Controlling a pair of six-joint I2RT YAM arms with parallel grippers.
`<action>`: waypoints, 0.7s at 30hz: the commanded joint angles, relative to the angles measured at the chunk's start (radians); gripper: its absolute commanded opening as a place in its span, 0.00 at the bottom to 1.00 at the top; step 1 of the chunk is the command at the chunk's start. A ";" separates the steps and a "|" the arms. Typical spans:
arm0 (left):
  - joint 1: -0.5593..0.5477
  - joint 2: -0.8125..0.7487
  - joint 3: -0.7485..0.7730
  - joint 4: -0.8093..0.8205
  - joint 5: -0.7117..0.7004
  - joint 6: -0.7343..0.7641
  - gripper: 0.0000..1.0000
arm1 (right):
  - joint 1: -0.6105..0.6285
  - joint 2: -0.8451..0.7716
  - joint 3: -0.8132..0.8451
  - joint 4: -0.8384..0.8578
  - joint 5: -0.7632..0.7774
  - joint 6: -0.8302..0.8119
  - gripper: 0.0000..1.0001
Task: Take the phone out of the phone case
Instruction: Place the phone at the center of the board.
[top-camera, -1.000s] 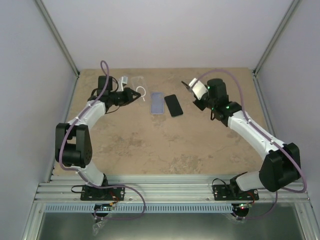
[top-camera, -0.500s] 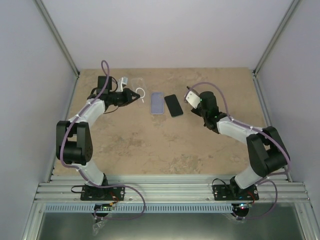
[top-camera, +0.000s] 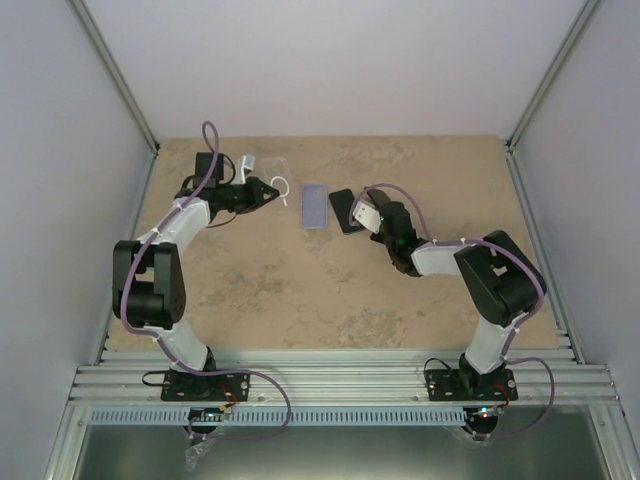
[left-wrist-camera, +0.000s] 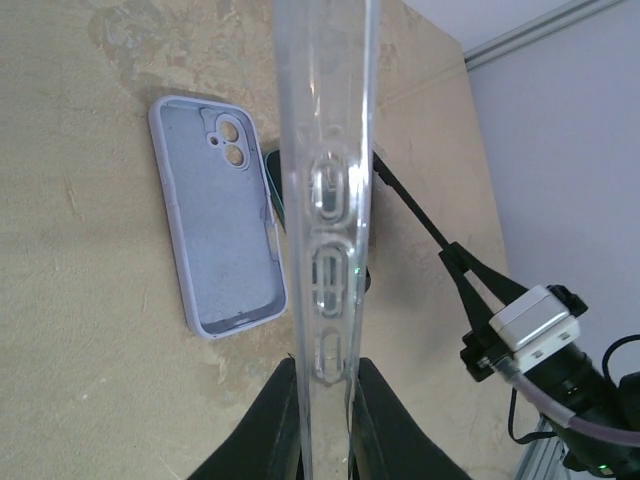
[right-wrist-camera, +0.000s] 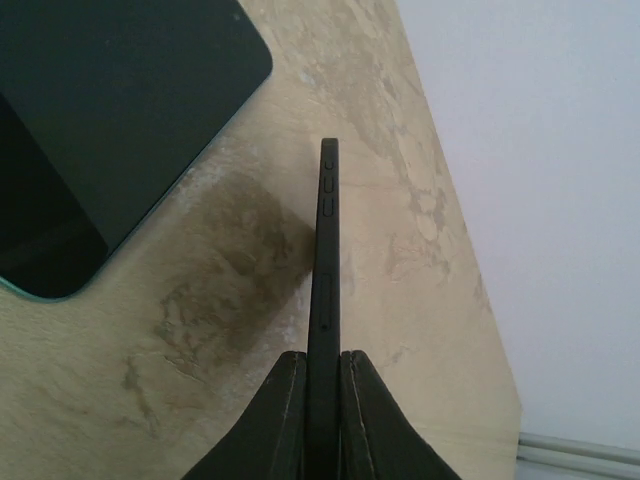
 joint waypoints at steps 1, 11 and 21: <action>0.009 0.003 0.027 -0.003 -0.021 0.013 0.00 | 0.025 0.048 -0.010 0.157 0.077 -0.023 0.07; 0.013 0.003 0.023 -0.011 -0.026 0.031 0.00 | 0.058 0.119 -0.020 0.169 0.087 -0.007 0.25; 0.016 0.019 0.022 -0.018 -0.040 0.042 0.00 | 0.081 0.122 -0.041 0.121 0.068 0.034 0.32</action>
